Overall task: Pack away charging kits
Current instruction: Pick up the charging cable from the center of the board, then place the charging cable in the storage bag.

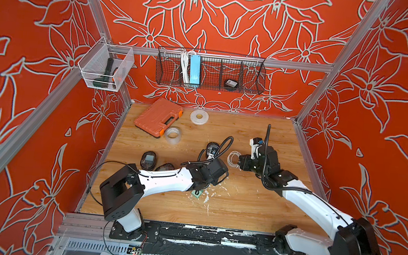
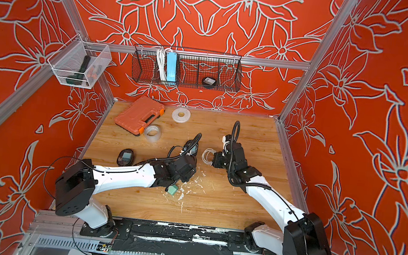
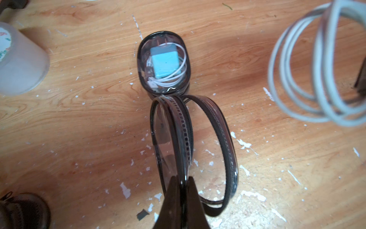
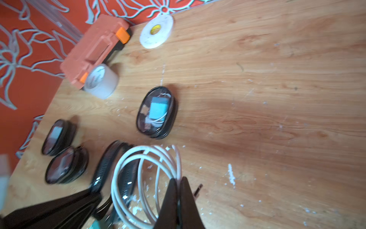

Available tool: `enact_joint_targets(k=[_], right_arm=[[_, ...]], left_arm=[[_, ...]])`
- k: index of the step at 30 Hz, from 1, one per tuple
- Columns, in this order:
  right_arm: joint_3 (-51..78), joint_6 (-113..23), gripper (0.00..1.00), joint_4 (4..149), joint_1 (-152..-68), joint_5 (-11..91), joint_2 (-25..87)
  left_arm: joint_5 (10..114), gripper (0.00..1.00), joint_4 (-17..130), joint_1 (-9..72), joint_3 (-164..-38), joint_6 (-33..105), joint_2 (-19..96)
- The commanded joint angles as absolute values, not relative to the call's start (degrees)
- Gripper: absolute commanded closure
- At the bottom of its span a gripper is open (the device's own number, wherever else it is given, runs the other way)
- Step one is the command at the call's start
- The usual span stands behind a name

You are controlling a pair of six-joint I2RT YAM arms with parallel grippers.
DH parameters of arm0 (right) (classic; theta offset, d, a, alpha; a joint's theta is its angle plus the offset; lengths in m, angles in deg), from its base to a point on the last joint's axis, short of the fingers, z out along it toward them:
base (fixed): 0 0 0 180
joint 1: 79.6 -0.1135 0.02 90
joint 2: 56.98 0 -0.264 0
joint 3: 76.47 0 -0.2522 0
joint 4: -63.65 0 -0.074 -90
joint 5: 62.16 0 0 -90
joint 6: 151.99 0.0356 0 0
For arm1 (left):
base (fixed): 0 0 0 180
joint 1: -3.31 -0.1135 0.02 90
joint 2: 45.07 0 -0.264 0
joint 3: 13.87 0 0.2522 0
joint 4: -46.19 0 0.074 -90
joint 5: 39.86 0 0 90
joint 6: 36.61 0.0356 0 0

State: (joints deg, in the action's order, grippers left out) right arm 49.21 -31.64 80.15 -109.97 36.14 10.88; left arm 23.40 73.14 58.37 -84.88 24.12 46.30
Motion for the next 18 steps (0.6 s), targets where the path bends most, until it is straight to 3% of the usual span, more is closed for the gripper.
enact_joint_targets(k=[1, 18], right_arm=[[50.3, -32.1, 1.00, 79.2, -112.9, 40.4, 11.6], [51.6, -31.0, 1.00, 76.2, -115.4, 37.5, 18.0]], left_arm=[[24.2, 1.00, 70.5, 59.4, -85.9, 26.0, 47.5], [25.3, 1.00, 67.8, 60.1, -85.6, 24.5, 46.8]])
